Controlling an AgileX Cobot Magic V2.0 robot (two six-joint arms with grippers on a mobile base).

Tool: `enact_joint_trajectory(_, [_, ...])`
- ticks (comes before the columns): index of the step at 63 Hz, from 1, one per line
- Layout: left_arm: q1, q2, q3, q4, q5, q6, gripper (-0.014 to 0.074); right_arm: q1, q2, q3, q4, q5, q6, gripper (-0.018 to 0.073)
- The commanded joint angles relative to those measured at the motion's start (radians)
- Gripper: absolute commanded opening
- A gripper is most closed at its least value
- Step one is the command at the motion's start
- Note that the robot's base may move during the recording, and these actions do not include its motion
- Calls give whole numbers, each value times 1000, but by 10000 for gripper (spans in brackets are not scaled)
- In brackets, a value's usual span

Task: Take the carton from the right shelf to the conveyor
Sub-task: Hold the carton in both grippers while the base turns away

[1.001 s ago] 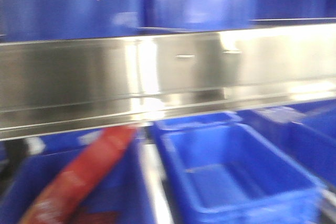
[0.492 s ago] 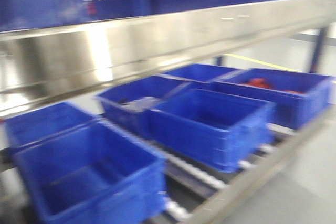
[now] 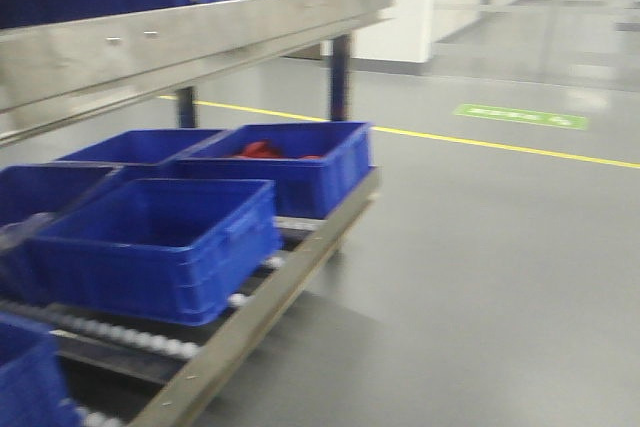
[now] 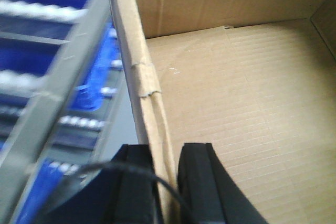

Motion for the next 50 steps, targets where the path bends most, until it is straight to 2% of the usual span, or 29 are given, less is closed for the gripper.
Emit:
enact_joint_trajectory(1, [-5,-5,-9,25,-29,11,-16,2,-23,-10,42,-60,-32,-68])
enact_joint_trajectory(50, [-5,-5,-9,25,-29,11,-16,2,-23,-10,42,-60,-32,-68])
